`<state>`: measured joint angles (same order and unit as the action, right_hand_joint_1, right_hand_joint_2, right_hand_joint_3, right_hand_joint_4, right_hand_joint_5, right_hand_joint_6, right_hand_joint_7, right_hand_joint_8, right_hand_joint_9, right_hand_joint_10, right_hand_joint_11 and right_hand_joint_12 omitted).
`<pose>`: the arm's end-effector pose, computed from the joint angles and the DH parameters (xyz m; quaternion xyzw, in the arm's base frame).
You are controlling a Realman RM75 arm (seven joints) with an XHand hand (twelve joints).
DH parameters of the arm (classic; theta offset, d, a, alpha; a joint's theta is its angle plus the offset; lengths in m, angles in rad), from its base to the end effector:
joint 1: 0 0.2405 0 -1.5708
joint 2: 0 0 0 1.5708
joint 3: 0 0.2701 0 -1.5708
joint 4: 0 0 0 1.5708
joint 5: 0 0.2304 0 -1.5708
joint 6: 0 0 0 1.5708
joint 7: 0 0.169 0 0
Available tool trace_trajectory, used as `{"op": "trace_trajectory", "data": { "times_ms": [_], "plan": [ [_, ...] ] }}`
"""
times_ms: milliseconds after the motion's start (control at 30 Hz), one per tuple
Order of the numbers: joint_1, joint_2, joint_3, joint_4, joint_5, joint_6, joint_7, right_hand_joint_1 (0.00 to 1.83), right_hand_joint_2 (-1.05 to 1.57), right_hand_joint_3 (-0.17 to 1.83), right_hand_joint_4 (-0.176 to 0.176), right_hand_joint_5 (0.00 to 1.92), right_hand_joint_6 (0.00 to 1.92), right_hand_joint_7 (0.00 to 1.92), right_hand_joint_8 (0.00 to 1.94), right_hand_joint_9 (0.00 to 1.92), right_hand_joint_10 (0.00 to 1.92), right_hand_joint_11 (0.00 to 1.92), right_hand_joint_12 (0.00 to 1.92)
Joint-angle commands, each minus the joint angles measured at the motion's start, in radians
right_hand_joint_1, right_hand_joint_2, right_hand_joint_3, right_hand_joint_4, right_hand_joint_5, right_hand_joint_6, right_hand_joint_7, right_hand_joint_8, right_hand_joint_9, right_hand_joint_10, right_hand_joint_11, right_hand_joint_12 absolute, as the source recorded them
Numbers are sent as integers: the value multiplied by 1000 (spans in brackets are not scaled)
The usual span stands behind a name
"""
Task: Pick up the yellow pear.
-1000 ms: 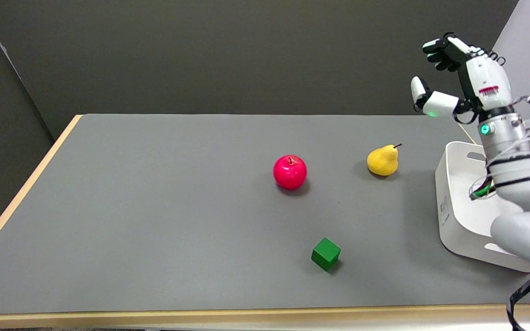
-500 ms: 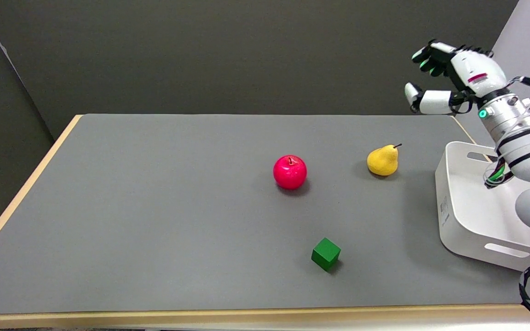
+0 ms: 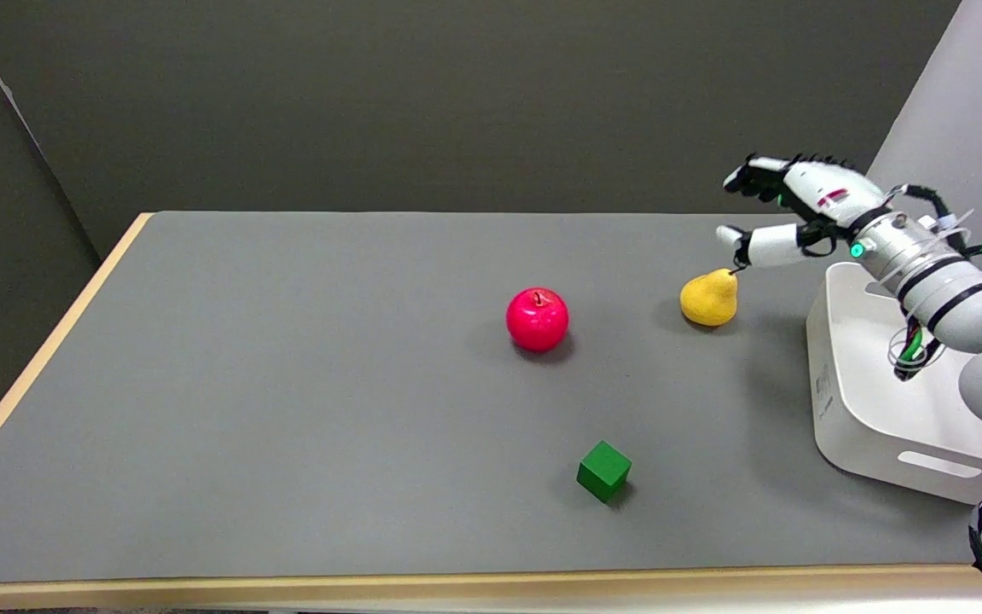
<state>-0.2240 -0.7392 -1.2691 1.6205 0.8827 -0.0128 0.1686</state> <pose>-0.1657 -0.3535 0.5052 0.6446 -0.0552 0.0818 0.7581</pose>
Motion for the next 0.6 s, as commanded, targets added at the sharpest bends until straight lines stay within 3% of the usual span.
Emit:
{"op": "trace_trajectory", "data": {
  "times_ms": [33,600],
  "plan": [
    [75,21,-48,-82,5,-170,-15,499,626,856,32,347,637,412,459,265,908,247,1476],
    [109,29,-91,-137,7,-187,-7,392,580,927,28,315,612,338,460,198,792,205,1410]
  ]
}}
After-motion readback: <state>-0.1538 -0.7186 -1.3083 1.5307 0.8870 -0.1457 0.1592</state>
